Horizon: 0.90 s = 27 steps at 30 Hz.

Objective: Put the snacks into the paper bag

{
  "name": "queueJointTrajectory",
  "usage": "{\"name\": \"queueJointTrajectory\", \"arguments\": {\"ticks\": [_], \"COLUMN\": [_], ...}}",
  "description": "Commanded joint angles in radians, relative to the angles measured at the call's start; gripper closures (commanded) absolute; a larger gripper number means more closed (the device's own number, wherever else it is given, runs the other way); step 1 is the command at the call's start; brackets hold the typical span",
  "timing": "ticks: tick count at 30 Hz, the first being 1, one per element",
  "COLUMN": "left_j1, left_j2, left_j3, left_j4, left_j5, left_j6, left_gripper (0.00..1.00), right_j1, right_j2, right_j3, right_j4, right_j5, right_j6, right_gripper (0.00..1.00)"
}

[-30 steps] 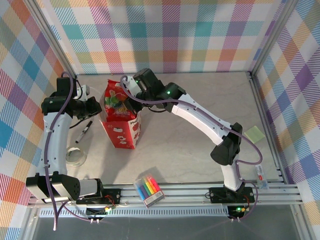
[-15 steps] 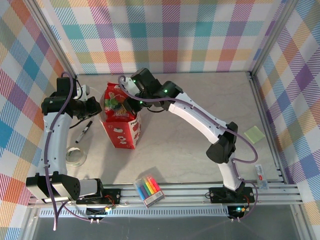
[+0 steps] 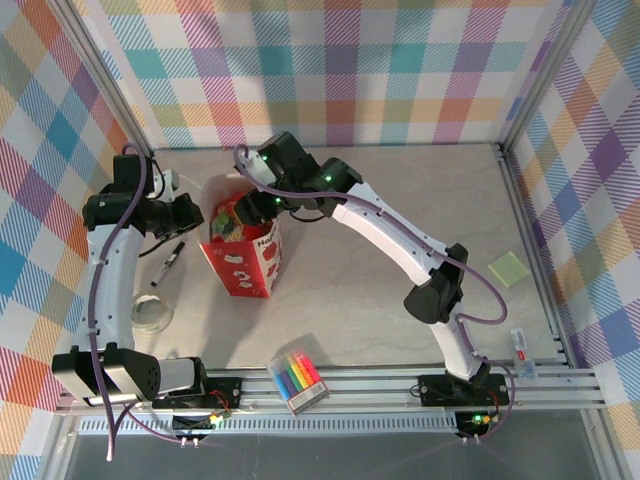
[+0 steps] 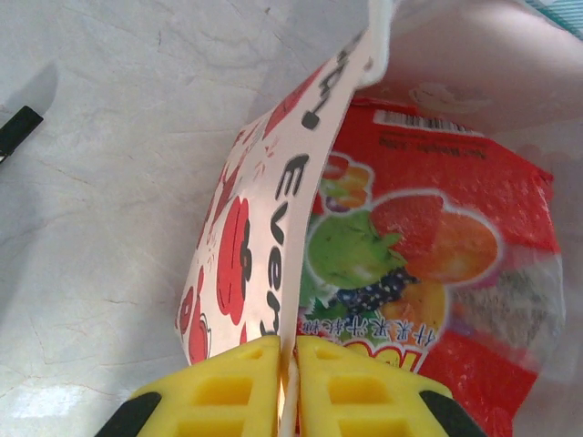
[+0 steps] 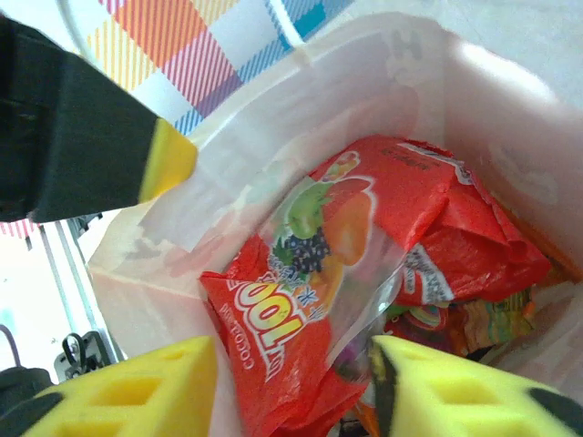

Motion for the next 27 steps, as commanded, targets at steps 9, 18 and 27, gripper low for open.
{"name": "queueJointTrajectory", "arguments": {"ticks": [9, 18, 27], "left_j1": [0.013, 0.013, 0.013], "left_j2": [0.000, -0.016, -0.071], "left_j3": [0.011, 0.068, 0.128], "left_j4": [0.007, -0.033, -0.065], "left_j5": [0.019, 0.005, -0.126], "left_j6": [-0.003, 0.035, 0.009], "left_gripper": [0.85, 0.58, 0.53], "right_j1": [0.006, 0.007, 0.006], "right_j2": [-0.102, -0.228, -0.412], "right_j3": [0.025, -0.017, -0.233], "right_j4": [-0.001, 0.003, 0.064], "right_j5": [0.042, 0.118, 0.375], "right_j6": [-0.052, -0.143, -0.234], "right_gripper": [0.41, 0.33, 0.25]}}
